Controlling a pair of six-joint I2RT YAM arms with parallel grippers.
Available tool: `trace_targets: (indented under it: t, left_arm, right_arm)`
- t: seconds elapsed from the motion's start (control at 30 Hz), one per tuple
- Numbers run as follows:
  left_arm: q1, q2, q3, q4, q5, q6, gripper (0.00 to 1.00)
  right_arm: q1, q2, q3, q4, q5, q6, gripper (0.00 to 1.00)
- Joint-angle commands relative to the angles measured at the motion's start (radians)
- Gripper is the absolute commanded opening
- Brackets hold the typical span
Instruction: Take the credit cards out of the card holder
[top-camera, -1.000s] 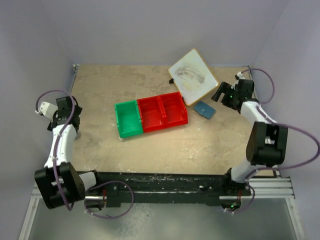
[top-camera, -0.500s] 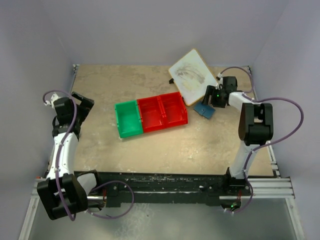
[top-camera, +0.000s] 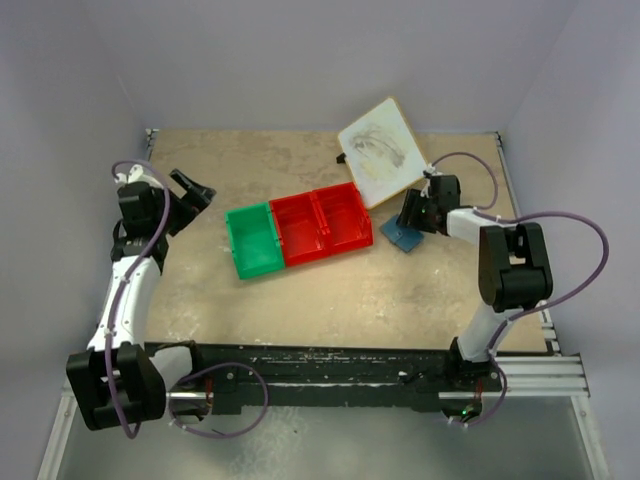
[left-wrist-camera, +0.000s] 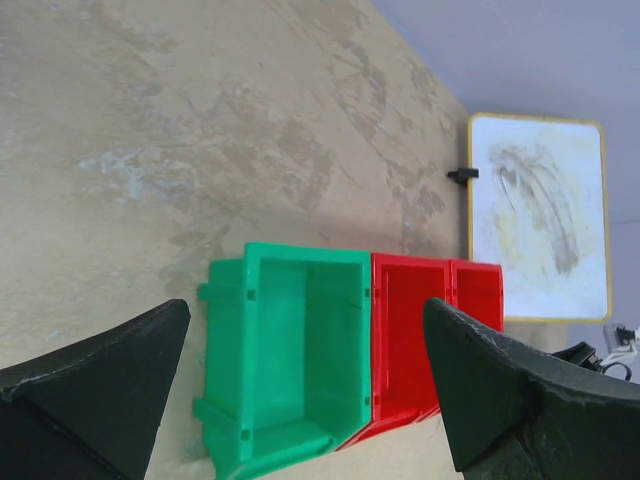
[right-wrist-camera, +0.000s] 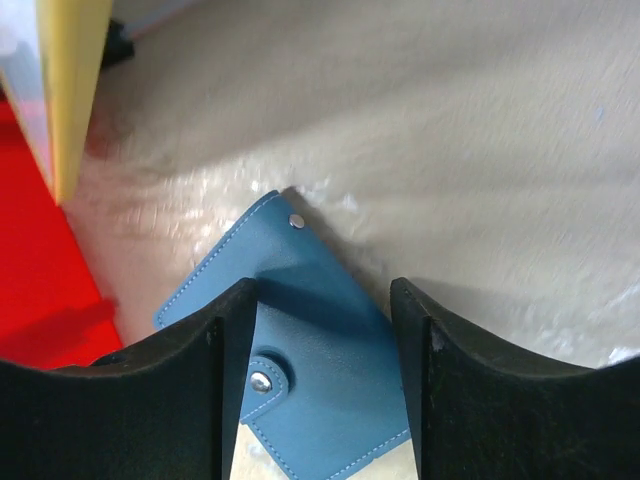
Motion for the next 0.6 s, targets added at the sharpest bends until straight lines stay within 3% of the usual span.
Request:
trace_targets:
  t: [0.0, 0.07, 0.2, 0.33, 0.57]
  left_arm:
    - [-0.102, -0.007, 0.092, -0.047, -0.08, 0.106, 0.97]
    - [-0.14, -0.001, 0.126, -0.097, -0.155, 0.147, 0.97]
    - [-0.152, 0.002, 0.144, -0.129, -0.133, 0.174, 0.97]
    - [-0.169, -0.012, 0.126, -0.113, -0.147, 0.193, 0.97]
    - [-0.21, -0.018, 0.127, -0.118, -0.022, 0.238, 0.97]
  right_arm:
    - [0.035, -0.062, -0.13, -0.043, 0.021, 0.065, 0.58]
    - [0.044, -0.115, -0.179, -0.04, 0.032, 0.083, 0.58]
    - [0.048, -0.245, -0.262, -0.064, 0.075, 0.116, 0.57]
    - [0.048, -0.368, -0.253, -0.095, 0.12, 0.11, 0.65]
    - [0.047, -0.315, -0.164, -0.112, -0.004, 0.029, 0.66]
